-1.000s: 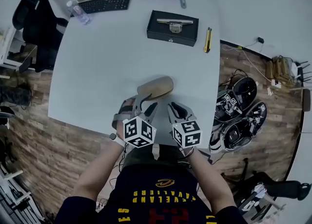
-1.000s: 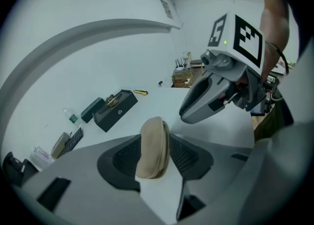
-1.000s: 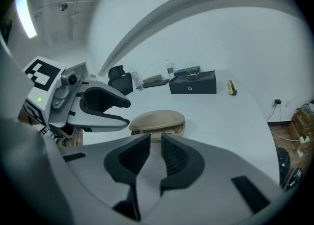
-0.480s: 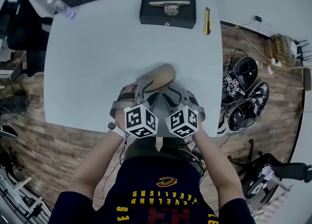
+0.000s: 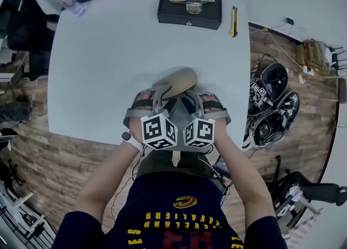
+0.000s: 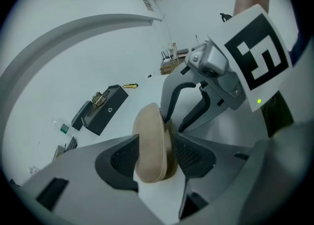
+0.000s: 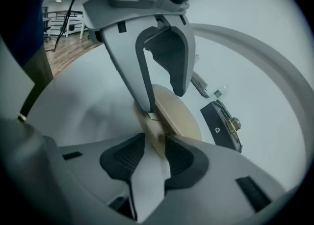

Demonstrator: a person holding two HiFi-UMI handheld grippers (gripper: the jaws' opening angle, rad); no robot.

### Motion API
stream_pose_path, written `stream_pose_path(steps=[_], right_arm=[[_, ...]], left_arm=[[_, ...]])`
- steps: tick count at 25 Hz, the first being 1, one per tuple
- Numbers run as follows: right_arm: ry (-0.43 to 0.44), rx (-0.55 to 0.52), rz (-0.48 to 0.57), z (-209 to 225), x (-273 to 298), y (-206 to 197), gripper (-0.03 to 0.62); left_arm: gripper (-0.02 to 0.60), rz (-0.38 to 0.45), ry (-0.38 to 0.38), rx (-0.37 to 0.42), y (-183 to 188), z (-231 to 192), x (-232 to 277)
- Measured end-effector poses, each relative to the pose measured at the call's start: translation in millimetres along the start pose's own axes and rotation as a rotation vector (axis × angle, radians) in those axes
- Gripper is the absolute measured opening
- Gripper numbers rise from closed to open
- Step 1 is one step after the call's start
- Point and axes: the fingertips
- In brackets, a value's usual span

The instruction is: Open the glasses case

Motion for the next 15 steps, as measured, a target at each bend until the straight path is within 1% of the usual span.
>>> stream_pose_path(steps=[4,6,13,15], right_arm=[[-0.004,-0.044,-0.010,-1.6,6.0,0.0,0.138],[-0.012,-0.061,-0.010,-1.6,7.1,0.4,0.091],[-0.008,-0.072,-0.011,-2.0,6.7,0.0,0.084],[-0.003,-0.071,-0.012,-2.0,7.0,0.1,0.084]], left_arm=[[0.225,-0.003,0.008,-0.009,-2.2,-0.4,1.8],[0.225,-0.009,0.014,-0.013,-3.9,-2.1,3.5],[0.215,-0.014,-0.007,-0.034,-7.3,-7.9,3.9],[0.213,-0.010,0.000,-0.038,-6.7,-12.2,1.6]])
Point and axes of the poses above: the fingertips, and each gripper's own axes: x forward along the fingers, z to its right, y out of its top, and after that the axes turned 12 degrees about -z, right-handed
